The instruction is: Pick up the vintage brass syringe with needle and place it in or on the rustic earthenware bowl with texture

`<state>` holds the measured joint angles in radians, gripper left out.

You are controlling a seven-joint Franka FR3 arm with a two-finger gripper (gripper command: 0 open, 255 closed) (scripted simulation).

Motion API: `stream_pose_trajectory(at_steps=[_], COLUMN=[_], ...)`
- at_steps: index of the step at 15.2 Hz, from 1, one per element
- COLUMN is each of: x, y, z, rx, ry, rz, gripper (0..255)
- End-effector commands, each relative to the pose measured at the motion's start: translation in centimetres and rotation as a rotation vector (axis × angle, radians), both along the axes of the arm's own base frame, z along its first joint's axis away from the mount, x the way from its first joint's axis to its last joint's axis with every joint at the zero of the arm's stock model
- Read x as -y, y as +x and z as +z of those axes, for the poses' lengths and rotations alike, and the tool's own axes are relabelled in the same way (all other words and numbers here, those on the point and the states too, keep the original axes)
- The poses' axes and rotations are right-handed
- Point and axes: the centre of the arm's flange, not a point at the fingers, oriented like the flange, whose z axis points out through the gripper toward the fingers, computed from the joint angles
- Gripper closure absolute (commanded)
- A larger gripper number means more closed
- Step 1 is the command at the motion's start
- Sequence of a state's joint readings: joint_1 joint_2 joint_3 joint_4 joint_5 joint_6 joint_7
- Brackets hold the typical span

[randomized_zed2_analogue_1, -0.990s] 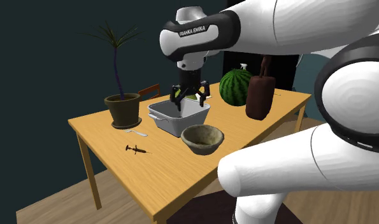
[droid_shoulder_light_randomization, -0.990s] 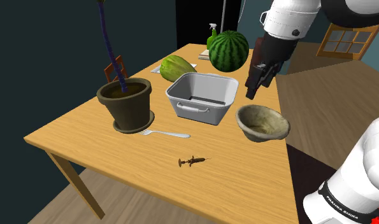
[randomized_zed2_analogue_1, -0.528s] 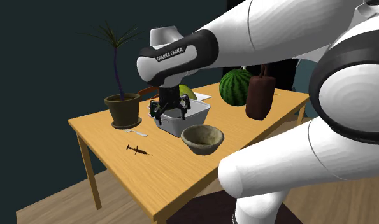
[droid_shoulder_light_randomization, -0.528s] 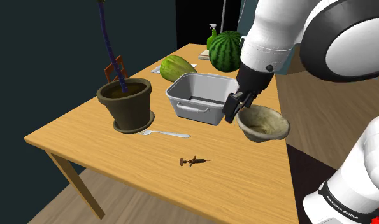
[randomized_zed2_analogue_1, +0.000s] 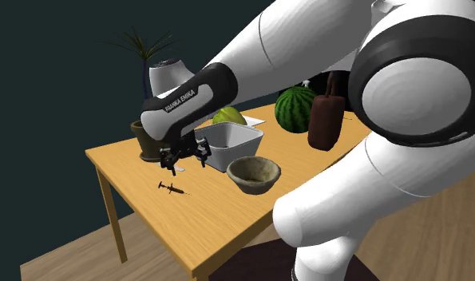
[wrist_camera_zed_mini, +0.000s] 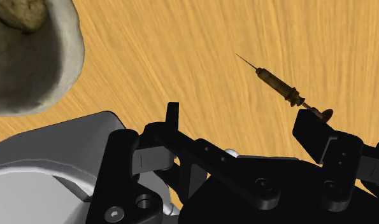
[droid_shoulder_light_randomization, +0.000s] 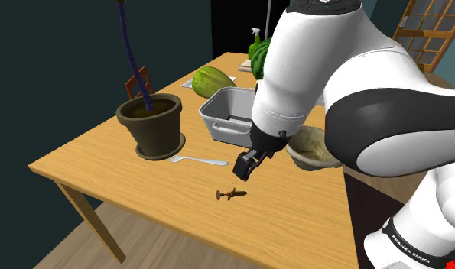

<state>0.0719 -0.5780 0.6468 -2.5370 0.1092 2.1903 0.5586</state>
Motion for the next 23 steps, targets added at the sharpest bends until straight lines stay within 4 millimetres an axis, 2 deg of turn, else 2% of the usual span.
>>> stream_pose_trajectory(at_steps=[1, 4, 5, 12, 20, 21, 23], x=[-2.4, -5.8, -6.0, -5.5, -5.5, -5.5, -5.5], y=[0.2, 0.4, 0.4, 1.5, 1.5, 1.5, 1.6], z=[-1.7, -4.1, -4.2, -8.0, -8.0, -8.0, -8.0], rx=[0.016, 0.037, 0.038, 0.038, 0.038, 0.038, 0.039], ry=[-0.004, -0.014, -0.015, -0.015, -0.015, -0.015, -0.015], rz=[0.003, 0.007, 0.007, 0.007, 0.007, 0.007, 0.007], gripper=[0, 0, 0, 0, 0, 255, 255])
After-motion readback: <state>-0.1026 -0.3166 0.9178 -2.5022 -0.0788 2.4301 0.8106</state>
